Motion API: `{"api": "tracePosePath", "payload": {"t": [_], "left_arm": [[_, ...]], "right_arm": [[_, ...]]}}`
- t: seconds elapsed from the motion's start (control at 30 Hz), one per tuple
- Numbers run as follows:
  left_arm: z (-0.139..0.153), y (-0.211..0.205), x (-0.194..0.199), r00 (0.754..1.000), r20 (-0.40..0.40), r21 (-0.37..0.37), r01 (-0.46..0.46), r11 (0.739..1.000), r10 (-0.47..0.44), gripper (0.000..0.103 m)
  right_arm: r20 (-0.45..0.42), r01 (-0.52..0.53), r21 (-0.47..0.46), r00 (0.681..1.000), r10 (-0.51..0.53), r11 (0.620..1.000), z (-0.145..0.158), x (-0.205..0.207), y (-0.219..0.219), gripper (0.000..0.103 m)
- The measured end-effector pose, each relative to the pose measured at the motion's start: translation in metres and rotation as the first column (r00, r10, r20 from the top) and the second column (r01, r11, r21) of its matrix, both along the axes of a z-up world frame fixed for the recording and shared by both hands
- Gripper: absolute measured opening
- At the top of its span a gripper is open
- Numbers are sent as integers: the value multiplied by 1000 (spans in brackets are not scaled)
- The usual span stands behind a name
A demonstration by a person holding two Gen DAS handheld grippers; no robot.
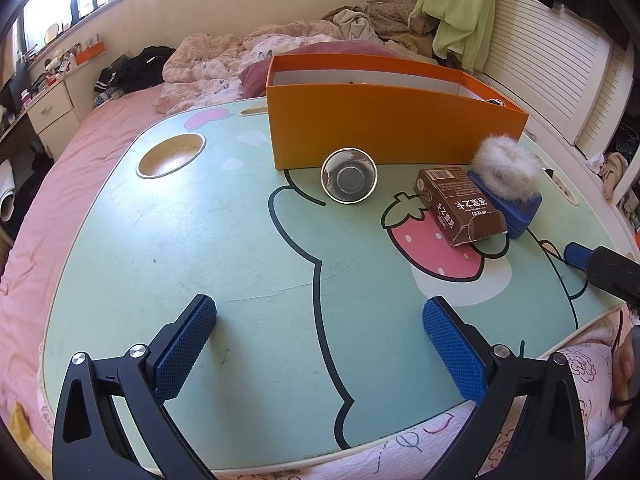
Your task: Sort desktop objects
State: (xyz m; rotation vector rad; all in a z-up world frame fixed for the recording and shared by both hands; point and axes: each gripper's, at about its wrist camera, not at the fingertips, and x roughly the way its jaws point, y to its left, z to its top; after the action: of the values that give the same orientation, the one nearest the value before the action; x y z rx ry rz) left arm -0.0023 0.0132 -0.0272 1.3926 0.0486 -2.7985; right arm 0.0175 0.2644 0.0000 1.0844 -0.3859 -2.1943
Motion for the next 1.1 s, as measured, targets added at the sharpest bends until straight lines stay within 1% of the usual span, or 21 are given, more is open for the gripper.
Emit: {"api": "tracePosePath", "payload": {"t": [0.6, 0.73, 0.8, 0.83, 0.9, 0.93, 1.03, 1.1], "left_arm": [[-1, 0, -1, 1000, -1, 1, 0, 1000, 0, 103], [0, 0, 1, 1000, -1, 0, 0, 1000, 0, 103], [-1, 0, 0, 1000, -1, 1, 0, 1000, 0, 103], [0, 0, 1, 1000, -1, 0, 0, 1000, 0, 103], [0, 0, 1, 1000, -1, 0, 0, 1000, 0, 103], [0, 0, 1, 1000, -1, 0, 0, 1000, 0, 103], [0, 0, 1, 1000, -1, 1, 0, 1000, 0, 103], [0, 0, 2, 1000, -1, 1, 0, 1000, 0, 103]], "right_arm": [[-3, 3, 5, 1000, -3, 1000, 0, 1, 1, 96], [-5, 24, 0, 1000, -24, 1000, 2, 2, 5, 90], [-21, 55, -10, 998, -56, 998, 8, 2, 9, 89], [-47, 79, -7, 996, -79, 997, 14, 0, 9, 89], [-122, 126, 25, 985, -122, 992, 30, -5, 6, 89], [-159, 146, 66, 978, -134, 987, 39, -11, -1, 89], [-186, 160, 180, 974, -126, 970, 50, -30, -28, 89], [-200, 145, 197, 974, -105, 970, 50, -39, -46, 89]]}}
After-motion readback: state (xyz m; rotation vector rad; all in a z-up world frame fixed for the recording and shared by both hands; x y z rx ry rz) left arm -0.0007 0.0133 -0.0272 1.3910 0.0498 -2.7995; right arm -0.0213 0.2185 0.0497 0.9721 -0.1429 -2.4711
